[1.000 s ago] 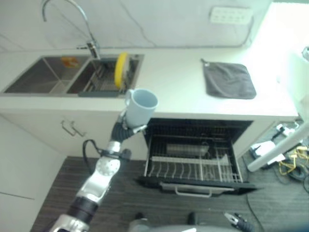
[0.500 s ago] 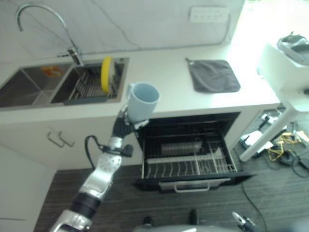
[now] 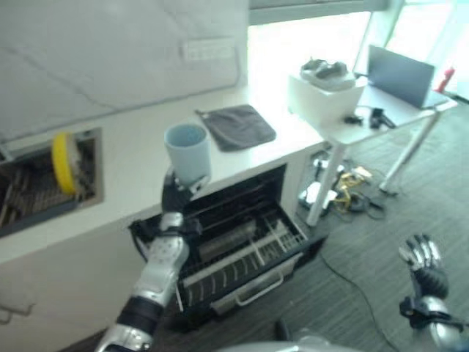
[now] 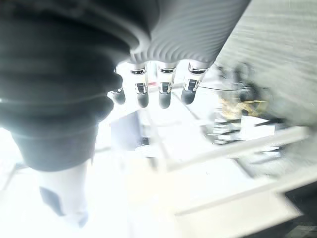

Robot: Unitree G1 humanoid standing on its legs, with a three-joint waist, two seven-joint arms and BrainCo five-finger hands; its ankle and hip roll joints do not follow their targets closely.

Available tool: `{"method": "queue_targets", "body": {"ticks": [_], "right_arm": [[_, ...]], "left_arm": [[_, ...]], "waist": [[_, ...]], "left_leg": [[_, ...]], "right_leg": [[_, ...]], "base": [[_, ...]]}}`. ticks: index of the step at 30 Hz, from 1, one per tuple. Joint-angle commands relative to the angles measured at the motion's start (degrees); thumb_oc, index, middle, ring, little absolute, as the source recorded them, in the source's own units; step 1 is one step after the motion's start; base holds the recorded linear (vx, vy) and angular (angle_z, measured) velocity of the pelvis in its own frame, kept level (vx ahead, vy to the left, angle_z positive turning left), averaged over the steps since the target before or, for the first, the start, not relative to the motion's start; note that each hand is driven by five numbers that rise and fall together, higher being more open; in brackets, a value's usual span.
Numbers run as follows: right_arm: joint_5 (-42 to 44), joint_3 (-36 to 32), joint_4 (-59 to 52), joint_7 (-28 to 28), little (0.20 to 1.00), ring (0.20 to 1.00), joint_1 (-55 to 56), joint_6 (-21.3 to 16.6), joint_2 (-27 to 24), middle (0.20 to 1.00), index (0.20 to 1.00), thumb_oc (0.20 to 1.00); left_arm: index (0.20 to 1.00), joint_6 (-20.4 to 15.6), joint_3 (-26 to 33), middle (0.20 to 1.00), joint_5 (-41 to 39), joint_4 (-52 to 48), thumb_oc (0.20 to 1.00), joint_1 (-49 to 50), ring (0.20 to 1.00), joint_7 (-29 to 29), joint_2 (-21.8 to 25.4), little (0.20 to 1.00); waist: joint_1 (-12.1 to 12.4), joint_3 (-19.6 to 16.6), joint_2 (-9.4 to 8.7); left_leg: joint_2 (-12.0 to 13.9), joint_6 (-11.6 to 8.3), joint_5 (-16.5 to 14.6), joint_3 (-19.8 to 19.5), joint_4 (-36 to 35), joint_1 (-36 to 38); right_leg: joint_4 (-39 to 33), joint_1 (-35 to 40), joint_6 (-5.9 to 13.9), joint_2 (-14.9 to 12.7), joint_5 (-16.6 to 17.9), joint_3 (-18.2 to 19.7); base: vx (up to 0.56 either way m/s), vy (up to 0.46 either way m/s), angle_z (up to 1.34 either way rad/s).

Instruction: Place the dishes in the dishwasher.

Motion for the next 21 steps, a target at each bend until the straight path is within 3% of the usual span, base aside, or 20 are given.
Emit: {"method": "queue_targets", "body": {"ticks": [1, 4, 8, 13, 21], "right_arm": [[-2.7, -1.0, -1.5, 2.8, 1.0, 1.0, -3.4, -3.9, -3.6, 1.0, 1.0, 1.0], [-0.8, 0.4, -8.5, 6.7, 1.0, 1.0, -4.3, -3.6, -4.5, 1.0, 1.0, 1.0], [1.5, 5.8, -15.2, 9.6, 1.0, 1.0, -9.1, 0.1, -6.7, 1.0, 1.0, 1.0], [1.0, 14.6, -18.7, 10.0, 1.0, 1.0, -18.1, 3.8, -8.5, 1.0, 1.0, 1.0], [-0.2, 26.1, -17.3, 5.0, 1.0, 1.0, -29.4, 5.1, -9.0, 1.0, 1.0, 1.0]], "left_arm": [[0.2, -6.4, 3.9, 0.2, 5.7, 2.3, 0.2, -3.0, 0.2, 10.4, 1.9, 0.2], [0.2, -6.8, 4.4, 0.2, 11.0, 2.8, 0.2, -3.8, 0.2, 17.5, 1.2, 0.2], [0.2, -4.1, 1.9, 0.2, 16.9, 0.4, 0.2, -5.3, 0.2, 24.6, 1.0, 0.2], [0.2, -1.4, -2.8, 0.2, 29.4, 1.2, 0.2, -9.3, 0.2, 33.7, 1.9, 0.2], [0.2, 1.1, -8.4, 0.2, 34.5, -1.4, 0.2, -10.8, 0.2, 33.8, 3.6, 0.2]], "waist": [[0.0, -1.7, -1.95], [-0.7, -2.0, -1.93], [-0.3, -2.0, -2.11], [2.3, -2.7, -2.23], [8.3, -3.2, -2.65]], "left_leg": [[0.2, 0.97, 0.9, -5.3, 0.4, 0.0], [-0.2, 1.28, 0.4, -4.3, 0.5, 0.5], [-0.4, 1.39, -0.1, -4.3, 0.6, 0.9], [-0.4, 1.15, 0.4, -5.9, 0.2, 0.3], [-0.1, 0.28, 0.7, -10.3, 0.0, -1.0]], "right_leg": [[0.4, 3.0, 4.18, -5.3, 0.8, -1.1], [0.4, 2.8, 4.37, -5.3, 1.0, -0.3], [0.4, 3.0, 4.51, -5.4, 0.8, 0.0], [0.4, 3.2, 4.35, -5.6, 0.8, -1.7], [0.4, 5.0, 4.05, -6.0, -0.3, -5.6]], "base": [[-0.01, 0.062, -0.45], [0.0, 0.034, -0.25], [0.01, 0.027, -0.06], [0.0, -0.003, 0.05], [0.03, -0.013, 0.3]]}}
